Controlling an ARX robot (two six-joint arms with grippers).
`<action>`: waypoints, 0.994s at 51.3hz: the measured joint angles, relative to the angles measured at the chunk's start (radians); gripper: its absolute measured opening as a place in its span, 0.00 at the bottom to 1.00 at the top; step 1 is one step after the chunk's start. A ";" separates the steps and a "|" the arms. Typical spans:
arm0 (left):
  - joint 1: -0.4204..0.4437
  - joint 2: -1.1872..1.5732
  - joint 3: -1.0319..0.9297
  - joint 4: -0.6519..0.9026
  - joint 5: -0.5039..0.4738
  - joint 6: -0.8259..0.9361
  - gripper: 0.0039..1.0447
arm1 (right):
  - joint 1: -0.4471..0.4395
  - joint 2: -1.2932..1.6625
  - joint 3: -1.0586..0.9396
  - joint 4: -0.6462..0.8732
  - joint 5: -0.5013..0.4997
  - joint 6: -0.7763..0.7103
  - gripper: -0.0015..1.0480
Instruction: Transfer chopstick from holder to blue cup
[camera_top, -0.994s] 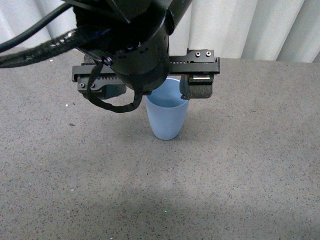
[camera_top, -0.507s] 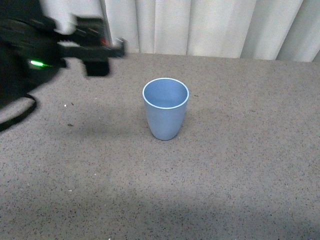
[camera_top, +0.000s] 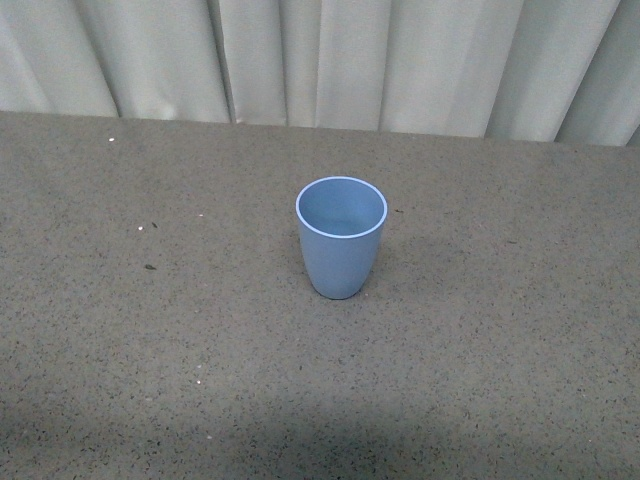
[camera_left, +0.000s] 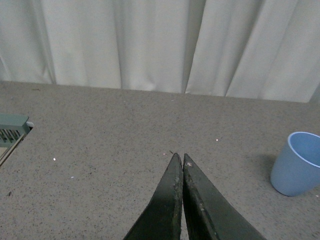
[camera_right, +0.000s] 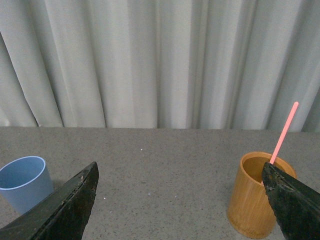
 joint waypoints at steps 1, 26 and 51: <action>0.000 -0.136 0.000 -0.129 0.000 0.000 0.03 | 0.000 0.000 0.000 0.000 0.000 0.000 0.91; 0.000 -0.516 0.000 -0.410 0.000 0.000 0.03 | 0.000 0.000 0.000 0.000 0.000 0.000 0.91; 0.000 -0.517 0.000 -0.411 -0.001 0.001 0.89 | -0.216 1.027 0.251 0.515 0.283 0.106 0.91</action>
